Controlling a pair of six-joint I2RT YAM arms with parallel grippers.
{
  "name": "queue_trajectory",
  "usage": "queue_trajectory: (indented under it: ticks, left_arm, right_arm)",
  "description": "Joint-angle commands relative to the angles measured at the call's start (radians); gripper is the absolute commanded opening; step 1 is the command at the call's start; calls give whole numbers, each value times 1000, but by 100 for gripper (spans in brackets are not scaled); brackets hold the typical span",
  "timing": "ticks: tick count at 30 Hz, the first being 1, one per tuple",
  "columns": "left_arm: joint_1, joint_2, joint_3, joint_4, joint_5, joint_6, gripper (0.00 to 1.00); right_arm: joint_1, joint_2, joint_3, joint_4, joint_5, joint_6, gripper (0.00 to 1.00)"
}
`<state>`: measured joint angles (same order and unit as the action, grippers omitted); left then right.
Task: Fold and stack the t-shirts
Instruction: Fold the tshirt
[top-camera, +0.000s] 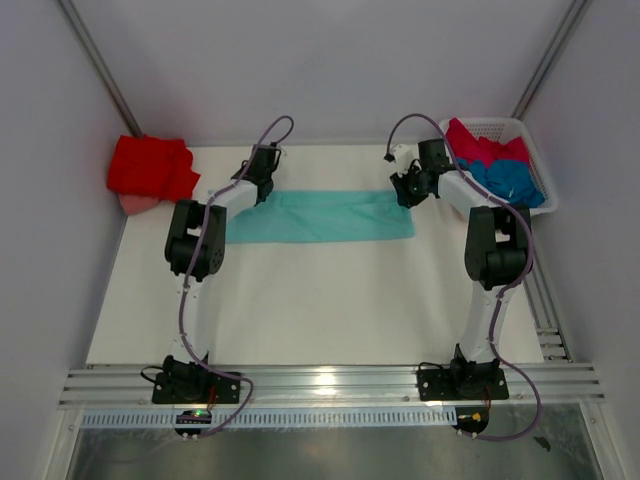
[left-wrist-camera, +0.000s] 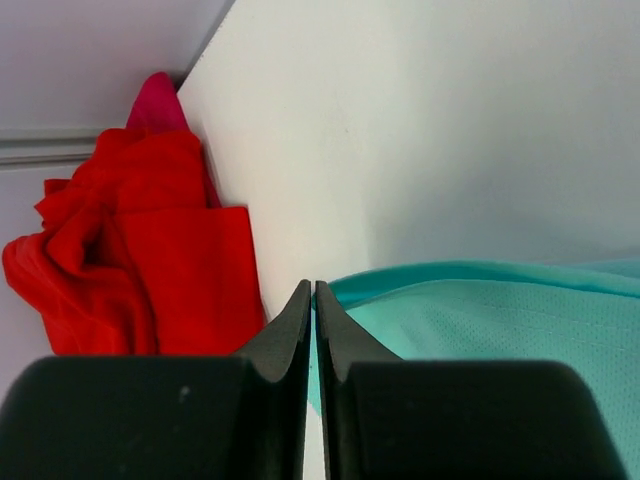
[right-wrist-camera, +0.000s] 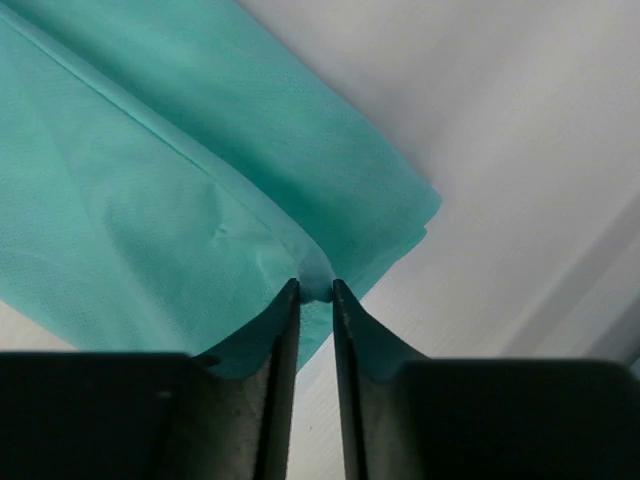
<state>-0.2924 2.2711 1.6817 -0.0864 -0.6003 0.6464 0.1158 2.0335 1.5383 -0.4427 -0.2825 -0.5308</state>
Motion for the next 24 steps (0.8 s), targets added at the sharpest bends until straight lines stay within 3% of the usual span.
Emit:
queue_trajectory:
  ticks: [1,2,4,5,8,16,20,24]
  left_arm:
    - [2,19,58,-26,11,-27,5]
    - [2,25,61,-27,11,-33,12]
    - [2,28,62,-27,11,-40,32]
    - [2,30,62,-24,11,-44,51]
    - [2,36,64,-21,8,-53,74]
    - [-2,16,43,22,-35,-73,79]
    - [-4,-60,52,-103,37,-178,80]
    - [-8,-172,6,-214,198,-297,80]
  right_arm:
    - [1,4,28,33,14,28,31]
    - [1,4,28,36,22,40,45]
    - [1,5,29,50,46,52,56]
    - [1,2,25,61,58,60,70]
    - [2,-13,-1,120,83,80,73]
    - [27,-82,-63,162,63,59,73]
    - [42,-127,-58,69,-117,19,73]
    - [90,-200,-169,145,-54,-4,73]
